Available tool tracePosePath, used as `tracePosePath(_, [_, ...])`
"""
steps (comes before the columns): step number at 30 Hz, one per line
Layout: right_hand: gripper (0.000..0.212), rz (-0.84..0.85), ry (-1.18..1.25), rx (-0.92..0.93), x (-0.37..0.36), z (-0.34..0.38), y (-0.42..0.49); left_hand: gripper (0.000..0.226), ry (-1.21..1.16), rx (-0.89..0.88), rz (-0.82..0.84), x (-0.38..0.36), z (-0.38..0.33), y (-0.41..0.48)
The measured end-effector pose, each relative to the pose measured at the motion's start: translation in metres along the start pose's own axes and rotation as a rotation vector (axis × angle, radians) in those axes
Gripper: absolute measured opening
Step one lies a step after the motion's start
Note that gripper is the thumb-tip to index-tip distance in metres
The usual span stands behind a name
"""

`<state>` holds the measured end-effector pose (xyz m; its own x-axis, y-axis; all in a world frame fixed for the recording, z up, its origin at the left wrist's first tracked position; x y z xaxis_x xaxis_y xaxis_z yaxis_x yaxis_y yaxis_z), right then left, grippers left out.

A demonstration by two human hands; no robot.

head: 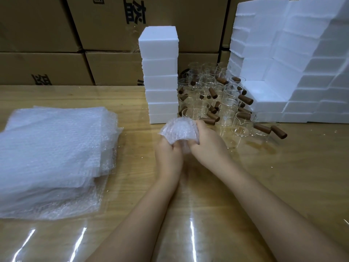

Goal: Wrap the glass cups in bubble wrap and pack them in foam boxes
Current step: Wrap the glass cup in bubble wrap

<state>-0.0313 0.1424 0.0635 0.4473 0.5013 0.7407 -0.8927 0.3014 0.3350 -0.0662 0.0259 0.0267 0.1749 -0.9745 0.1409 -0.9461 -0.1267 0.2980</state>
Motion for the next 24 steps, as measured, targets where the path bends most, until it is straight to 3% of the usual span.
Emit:
tracePosePath(2, [0.032,-0.052,-0.024,-0.022,0.003,-0.003,0.001,0.008,0.025,0.024,0.011,-0.003,0.001,-0.004])
tracePosePath(3, [0.032,-0.067,-0.044,-0.024,0.005,-0.005,0.002,0.018,-0.004,0.007,0.027,-0.003,-0.002,-0.006])
tracePosePath(5, [0.033,-0.086,-0.121,0.002,0.008,-0.006,0.003,0.062,-0.073,-0.065,0.064,-0.002,-0.013,-0.009])
tracePosePath(7, [0.034,-0.111,-0.236,0.051,0.01,-0.003,0.002,0.078,-0.039,-0.164,0.12,-0.003,-0.019,-0.01])
tracePosePath(12, [0.035,-0.195,-0.438,0.177,0.012,0.012,-0.004,0.074,0.092,-0.269,0.056,0.001,-0.019,-0.003])
tracePosePath(18, [0.055,-0.133,-0.35,0.274,0.003,0.025,-0.008,0.07,-0.016,-0.167,-0.022,0.014,-0.013,0.006])
tracePosePath(21, [0.048,-0.135,-0.369,0.243,0.005,0.021,-0.007,0.064,0.015,-0.159,-0.008,0.009,-0.011,0.005])
tracePosePath(24, [0.037,-0.13,-0.45,0.175,0.011,0.014,-0.005,0.051,0.125,-0.282,0.023,0.003,-0.015,0.0])
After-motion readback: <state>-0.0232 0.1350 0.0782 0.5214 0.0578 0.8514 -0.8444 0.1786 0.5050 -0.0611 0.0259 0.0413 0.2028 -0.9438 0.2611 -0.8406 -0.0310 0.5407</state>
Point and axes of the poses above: each hand's wrist, its own y-axis towards the middle knuckle, its own x-axis out of the back of the hand, z = x × y, the point moved 6 cm from there along y, towards the middle knuckle, and after that the axes turned 5 degrees about -z, right-handed, at the moved point
